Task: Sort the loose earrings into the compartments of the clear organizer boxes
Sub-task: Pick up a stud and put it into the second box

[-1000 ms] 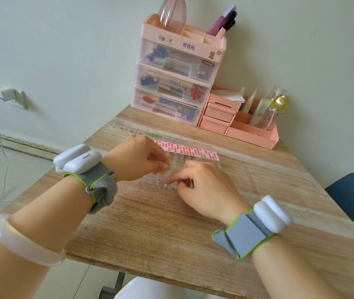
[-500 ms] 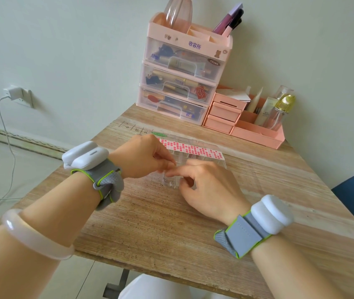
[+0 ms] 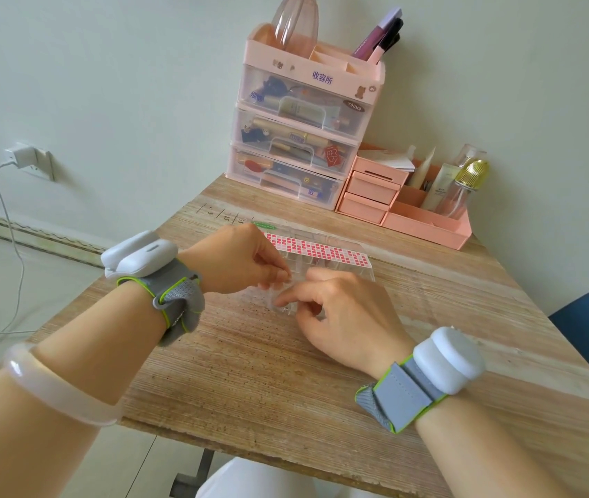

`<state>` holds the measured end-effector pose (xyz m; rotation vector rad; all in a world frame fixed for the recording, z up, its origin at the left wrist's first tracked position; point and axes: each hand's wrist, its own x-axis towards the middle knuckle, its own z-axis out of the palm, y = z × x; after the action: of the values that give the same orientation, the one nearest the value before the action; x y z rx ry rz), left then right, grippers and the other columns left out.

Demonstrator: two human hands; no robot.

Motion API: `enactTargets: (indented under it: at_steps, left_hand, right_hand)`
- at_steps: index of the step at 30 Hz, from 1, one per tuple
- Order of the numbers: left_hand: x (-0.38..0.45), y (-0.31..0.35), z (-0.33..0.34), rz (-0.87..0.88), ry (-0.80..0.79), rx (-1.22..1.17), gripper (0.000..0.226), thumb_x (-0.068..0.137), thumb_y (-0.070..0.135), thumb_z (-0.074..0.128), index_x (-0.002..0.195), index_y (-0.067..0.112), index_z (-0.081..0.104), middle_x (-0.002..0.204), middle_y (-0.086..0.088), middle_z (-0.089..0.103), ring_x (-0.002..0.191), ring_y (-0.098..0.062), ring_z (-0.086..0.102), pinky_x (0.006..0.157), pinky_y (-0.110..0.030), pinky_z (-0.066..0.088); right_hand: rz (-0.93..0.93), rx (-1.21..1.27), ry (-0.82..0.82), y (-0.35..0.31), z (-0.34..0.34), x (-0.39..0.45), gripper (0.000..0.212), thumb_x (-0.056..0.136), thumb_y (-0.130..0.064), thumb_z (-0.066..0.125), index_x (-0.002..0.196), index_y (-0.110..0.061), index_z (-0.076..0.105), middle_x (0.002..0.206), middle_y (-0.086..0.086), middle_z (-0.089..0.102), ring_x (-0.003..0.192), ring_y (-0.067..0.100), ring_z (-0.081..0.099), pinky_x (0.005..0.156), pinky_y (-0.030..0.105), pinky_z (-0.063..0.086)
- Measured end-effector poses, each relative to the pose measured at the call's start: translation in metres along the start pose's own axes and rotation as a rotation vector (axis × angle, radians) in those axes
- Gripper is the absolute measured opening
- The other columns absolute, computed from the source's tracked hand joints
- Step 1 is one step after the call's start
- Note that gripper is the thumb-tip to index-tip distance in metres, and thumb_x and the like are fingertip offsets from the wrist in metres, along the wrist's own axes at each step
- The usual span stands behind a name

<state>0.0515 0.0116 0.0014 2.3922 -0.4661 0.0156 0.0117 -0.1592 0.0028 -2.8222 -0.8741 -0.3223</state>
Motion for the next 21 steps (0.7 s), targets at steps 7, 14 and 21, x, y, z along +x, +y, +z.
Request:
enactTargets:
  at_steps: [7,14,21]
  left_hand:
    - [-0.002,0.003,0.001,-0.015,0.001,-0.023,0.011,0.082,0.026,0.065,0.090,0.027,0.072,0.076,0.006,0.072,0.067,-0.001,0.064,0.072,-0.016,0.053]
    - [-0.011,0.007,0.000,0.006,-0.015,-0.005,0.012,0.080,0.027,0.067,0.090,0.028,0.072,0.082,0.011,0.071,0.076,-0.001,0.065,0.070,-0.010,0.049]
    - [-0.019,0.011,0.002,0.021,-0.088,0.104,0.019,0.073,0.022,0.074,0.090,0.030,0.071,0.097,0.012,0.065,0.086,0.001,0.059,0.085,-0.023,0.051]
  right_hand:
    - [0.009,-0.024,-0.074,0.002,-0.004,-0.001,0.036,0.089,-0.021,0.040,0.106,-0.042,0.064,0.066,-0.025,0.033,0.080,-0.002,0.034,0.053,0.022,0.027]
    - [0.137,0.122,0.203,0.013,-0.003,-0.003,0.025,0.082,-0.018,0.052,0.078,-0.033,0.072,0.065,-0.020,0.052,0.066,0.002,0.046,0.054,0.023,0.037]
    - [0.197,0.166,0.195,0.016,-0.003,-0.004,0.025,0.082,-0.017,0.051,0.077,-0.031,0.071,0.066,-0.020,0.053,0.065,0.001,0.048,0.056,0.024,0.038]
